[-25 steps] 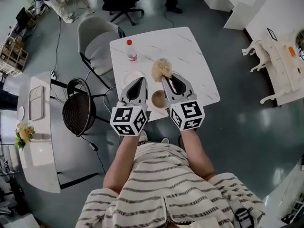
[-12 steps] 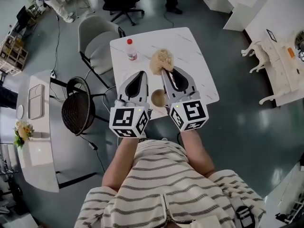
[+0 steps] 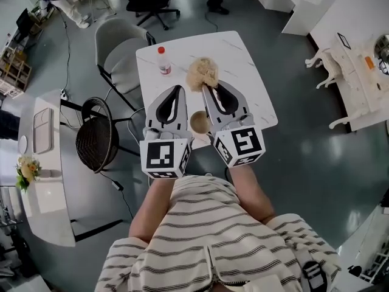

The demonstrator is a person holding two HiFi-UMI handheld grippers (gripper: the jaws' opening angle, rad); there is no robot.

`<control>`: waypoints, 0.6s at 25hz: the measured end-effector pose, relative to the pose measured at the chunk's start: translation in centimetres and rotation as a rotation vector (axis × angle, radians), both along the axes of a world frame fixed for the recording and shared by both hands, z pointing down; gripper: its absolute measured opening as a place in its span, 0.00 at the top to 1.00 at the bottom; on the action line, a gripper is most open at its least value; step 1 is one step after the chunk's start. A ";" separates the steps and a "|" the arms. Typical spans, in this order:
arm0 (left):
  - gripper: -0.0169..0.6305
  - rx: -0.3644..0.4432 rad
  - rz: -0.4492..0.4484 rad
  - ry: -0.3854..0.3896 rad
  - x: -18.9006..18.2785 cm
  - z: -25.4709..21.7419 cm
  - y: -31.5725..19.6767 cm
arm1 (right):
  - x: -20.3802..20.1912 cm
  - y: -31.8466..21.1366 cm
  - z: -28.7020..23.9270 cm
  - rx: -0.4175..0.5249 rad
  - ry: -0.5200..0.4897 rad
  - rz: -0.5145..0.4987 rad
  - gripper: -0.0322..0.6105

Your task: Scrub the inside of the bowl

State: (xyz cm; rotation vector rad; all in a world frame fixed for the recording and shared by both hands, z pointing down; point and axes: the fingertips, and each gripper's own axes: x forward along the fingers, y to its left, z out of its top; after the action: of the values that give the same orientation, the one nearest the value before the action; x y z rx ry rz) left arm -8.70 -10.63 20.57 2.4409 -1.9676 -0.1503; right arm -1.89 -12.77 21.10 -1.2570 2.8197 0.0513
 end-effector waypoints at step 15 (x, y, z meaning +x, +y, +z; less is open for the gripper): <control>0.97 0.007 -0.017 -0.032 -0.2 0.2 -0.4 | 0.2 -0.5 0.1 0.010 0.007 0.009 0.84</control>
State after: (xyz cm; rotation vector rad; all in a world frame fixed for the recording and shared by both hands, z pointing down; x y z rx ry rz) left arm -8.87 -11.01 20.72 2.4472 -2.0039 -0.1185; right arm -1.67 -13.29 21.16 -1.2705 2.8160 0.0703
